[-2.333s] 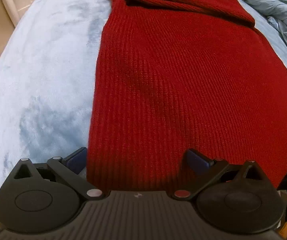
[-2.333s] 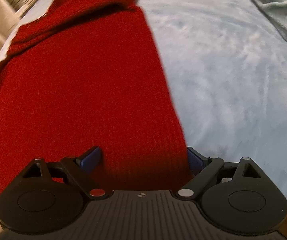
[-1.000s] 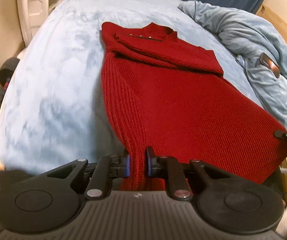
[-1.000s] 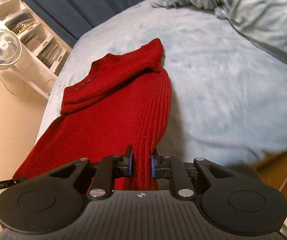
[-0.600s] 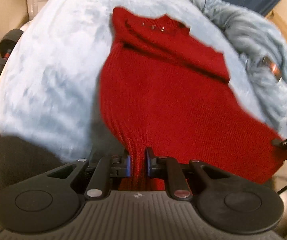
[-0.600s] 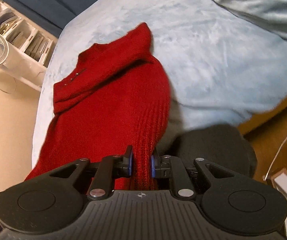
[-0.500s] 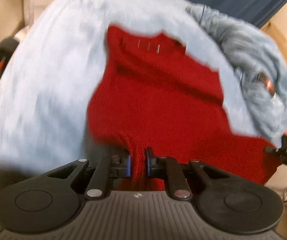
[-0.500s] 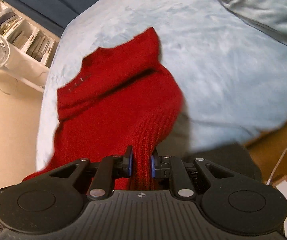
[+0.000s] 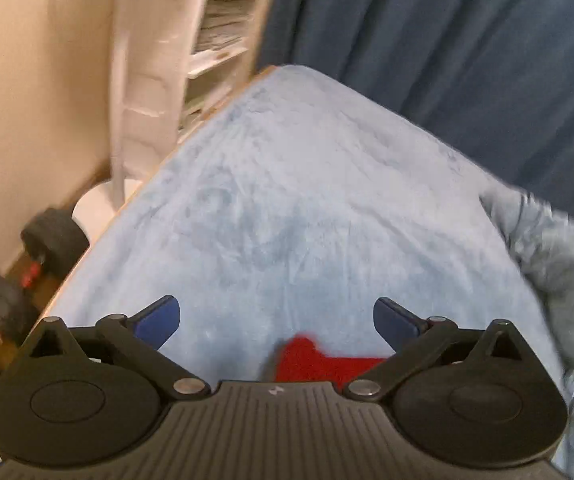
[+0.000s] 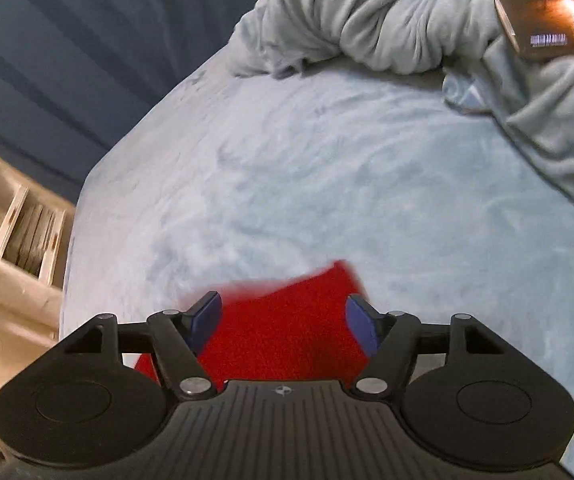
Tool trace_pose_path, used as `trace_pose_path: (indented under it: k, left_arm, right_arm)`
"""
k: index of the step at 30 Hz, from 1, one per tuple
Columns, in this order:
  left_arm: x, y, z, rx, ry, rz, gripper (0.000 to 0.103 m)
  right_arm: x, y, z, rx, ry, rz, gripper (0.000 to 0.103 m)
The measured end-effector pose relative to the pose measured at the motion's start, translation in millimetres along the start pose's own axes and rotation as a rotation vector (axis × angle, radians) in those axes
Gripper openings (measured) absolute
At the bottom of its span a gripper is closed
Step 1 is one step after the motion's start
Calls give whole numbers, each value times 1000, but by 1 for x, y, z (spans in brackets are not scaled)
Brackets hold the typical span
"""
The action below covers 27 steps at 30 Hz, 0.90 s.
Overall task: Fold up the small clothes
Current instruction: 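Lift the hem and fold it toward the collar with both grippers, then release, then grasp the folded edge with both grippers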
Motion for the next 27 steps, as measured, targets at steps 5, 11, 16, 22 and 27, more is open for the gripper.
trace_pose_path:
  k: [5, 11, 16, 22, 27]
  left_arm:
    - [43, 6, 25, -29, 96, 50, 103]
    - [86, -34, 45, -86, 86, 278, 103]
    - [93, -66, 79, -96, 97, 396, 34]
    - [73, -50, 32, 9, 93, 338, 7]
    - [44, 9, 23, -14, 109, 218, 6]
  right_arm:
    - [31, -20, 27, 97, -22, -40, 71]
    - [30, -27, 62, 105, -53, -42, 71]
    - [34, -26, 87, 76, -19, -35, 66]
    - [23, -1, 21, -99, -195, -75, 14]
    - [19, -12, 1, -155, -257, -1, 14]
Point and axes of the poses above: each gripper's, at about its wrist camera, not at the fingertips, and z roughly the way its jaws point, y to its left, x to its underside, the point moved 4 cm from there along z, roughly the way its jaws point, and after that the axes turned 8 degrees about -z, right-handed, at the moved point
